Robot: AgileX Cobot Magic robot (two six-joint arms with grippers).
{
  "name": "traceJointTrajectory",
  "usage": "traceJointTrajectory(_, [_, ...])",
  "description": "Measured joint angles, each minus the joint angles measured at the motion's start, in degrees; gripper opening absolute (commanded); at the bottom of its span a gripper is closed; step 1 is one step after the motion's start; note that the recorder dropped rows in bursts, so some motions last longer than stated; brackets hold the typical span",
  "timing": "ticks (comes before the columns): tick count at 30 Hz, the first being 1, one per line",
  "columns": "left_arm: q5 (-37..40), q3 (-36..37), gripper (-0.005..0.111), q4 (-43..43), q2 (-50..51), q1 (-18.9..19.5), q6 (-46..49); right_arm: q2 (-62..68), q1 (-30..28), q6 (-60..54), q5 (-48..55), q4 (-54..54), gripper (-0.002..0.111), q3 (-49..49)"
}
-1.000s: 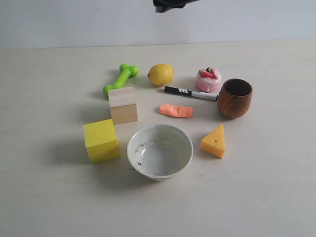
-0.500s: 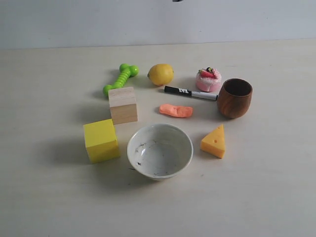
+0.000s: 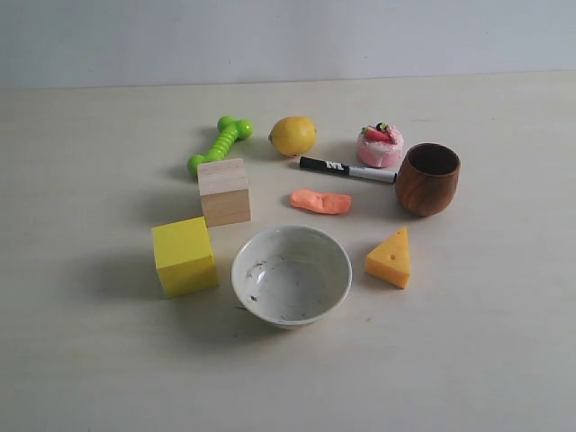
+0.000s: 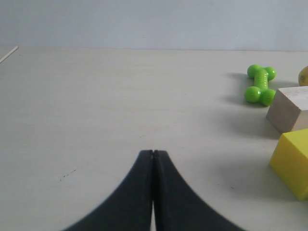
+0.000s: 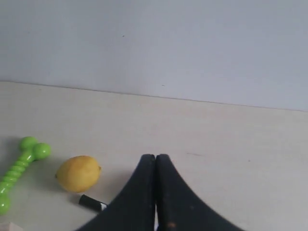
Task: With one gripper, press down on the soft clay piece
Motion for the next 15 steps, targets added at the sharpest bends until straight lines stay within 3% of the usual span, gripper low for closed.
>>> traceJointTrajectory(8, [0.00,0.00,0.000,0.00,0.00,0.00,0.00,-10.93,-7.83,0.00,-4.32,-0.09,0.000,13.75])
traceJointTrajectory(15, [0.00,0.00,0.000,0.00,0.00,0.00,0.00,-23.71,-17.99,0.94,-13.80,0.64,0.000,30.22])
